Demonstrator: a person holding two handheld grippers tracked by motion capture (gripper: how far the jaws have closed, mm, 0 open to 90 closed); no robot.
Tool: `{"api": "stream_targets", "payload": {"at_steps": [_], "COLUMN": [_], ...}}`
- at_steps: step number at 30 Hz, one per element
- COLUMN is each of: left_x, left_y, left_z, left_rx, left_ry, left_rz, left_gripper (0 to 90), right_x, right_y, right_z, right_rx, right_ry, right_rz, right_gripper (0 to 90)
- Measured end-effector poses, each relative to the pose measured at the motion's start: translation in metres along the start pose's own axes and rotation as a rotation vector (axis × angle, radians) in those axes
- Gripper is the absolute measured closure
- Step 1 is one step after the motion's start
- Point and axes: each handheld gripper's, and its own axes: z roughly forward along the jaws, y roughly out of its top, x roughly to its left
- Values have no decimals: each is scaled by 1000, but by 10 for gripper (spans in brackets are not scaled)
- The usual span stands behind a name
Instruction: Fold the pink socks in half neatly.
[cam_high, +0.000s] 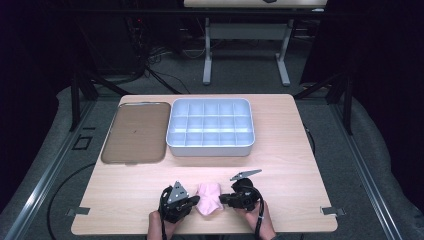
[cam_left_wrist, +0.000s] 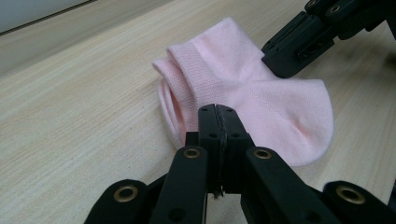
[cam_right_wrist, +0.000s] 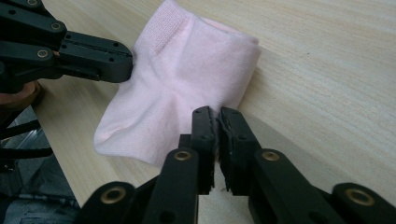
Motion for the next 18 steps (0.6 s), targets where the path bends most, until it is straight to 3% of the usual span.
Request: {"api": "stream_targets", "payload": {"at_steps": [6,11,18], "left_x": [-1,-4,-9], "left_y": [1,4,10], "left_z": [0,4,10], "left_rx": [10,13,22], "left_ry": [0,-5,-13], "left_rz": [9,5,13], "left_gripper": [896,896,896], "right_x": [0,0,10], "right_y": [-1,1,9], "right_z": [-4,-16,-32], "right_rx": [-16,-44,-78], "right_ry": [-19,-9,-12], "right_rz": [-5,2,-37], "right_gripper": [899,900,900]}}
